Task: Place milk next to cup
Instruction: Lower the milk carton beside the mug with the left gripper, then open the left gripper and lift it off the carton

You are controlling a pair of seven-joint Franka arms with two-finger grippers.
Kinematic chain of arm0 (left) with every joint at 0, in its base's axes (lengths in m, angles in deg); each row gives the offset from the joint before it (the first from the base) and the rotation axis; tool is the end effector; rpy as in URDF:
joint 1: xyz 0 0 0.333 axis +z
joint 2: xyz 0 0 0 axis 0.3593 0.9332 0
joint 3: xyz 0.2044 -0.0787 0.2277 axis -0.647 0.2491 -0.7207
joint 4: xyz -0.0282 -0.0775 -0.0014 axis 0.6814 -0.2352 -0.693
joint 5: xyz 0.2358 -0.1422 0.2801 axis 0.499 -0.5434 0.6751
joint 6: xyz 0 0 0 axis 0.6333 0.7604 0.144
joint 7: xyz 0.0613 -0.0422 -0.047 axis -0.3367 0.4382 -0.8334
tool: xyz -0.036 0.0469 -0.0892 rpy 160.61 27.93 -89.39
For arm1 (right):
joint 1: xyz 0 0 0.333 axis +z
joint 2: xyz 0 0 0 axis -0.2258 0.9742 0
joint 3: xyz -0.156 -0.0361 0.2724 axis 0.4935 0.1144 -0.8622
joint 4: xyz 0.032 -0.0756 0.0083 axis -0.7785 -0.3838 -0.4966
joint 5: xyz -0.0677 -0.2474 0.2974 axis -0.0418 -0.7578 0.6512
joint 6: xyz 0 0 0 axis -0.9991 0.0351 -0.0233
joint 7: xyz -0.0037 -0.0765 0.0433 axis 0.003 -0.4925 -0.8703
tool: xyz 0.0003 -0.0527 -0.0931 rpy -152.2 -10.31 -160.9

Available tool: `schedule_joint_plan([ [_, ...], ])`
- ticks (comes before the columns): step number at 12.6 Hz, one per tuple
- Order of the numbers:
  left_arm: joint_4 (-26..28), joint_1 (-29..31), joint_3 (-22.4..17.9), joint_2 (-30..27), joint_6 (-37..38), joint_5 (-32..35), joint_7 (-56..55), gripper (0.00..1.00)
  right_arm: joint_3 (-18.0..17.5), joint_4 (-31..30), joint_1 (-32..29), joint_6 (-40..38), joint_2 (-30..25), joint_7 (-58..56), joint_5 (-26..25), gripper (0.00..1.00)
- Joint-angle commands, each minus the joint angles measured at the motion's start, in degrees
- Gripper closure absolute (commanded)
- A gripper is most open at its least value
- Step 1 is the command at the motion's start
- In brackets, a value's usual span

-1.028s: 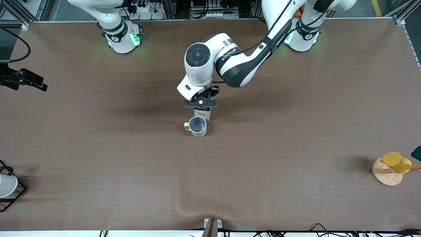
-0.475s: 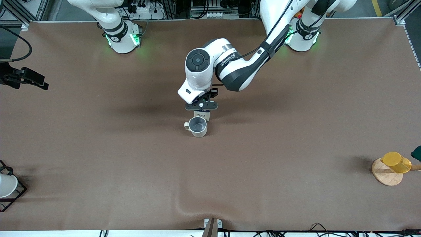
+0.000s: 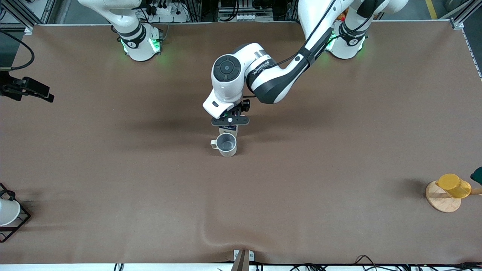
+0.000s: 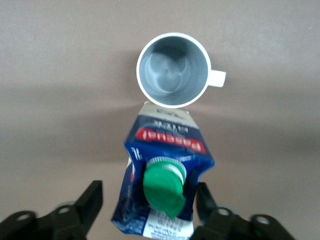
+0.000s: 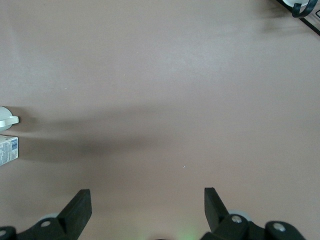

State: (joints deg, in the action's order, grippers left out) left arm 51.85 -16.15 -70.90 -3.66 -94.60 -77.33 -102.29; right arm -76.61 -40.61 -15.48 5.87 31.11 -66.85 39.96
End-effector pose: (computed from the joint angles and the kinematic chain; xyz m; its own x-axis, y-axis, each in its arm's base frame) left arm 0.4746 -0.5653 0.3645 0.9922 0.0462 -0.1161 0.0542 -0.9963 0.0663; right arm 0.5468 -0.0401 0.6214 0.9950 -0.0599 -0.0801 -0.0613 -0.9980 -0.0157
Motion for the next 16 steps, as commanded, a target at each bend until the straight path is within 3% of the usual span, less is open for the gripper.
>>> schedule_joint_plan([
  [1,-0.07,1.86,-0.77,-5.66,1.38,-0.79,-0.77,0.00,-1.26,0.22,-0.91,-0.69,-0.76,0.34,0.55,0.00],
  [4,0.10,7.21,-0.77,-11.91,8.13,-0.79,0.10,0.00,-1.17,0.31,-0.91,-0.69,-0.59,0.25,0.46,0.00],
  [9,0.63,19.33,-0.77,-20.26,11.75,-0.70,9.83,0.00,-1.17,1.54,0.06,-0.77,-0.41,0.25,0.02,0.00],
  [16,3.17,30.25,-0.68,-25.62,17.64,1.58,22.23,0.00,-1.17,1.54,0.15,-0.60,-0.32,0.17,0.55,0.00],
])
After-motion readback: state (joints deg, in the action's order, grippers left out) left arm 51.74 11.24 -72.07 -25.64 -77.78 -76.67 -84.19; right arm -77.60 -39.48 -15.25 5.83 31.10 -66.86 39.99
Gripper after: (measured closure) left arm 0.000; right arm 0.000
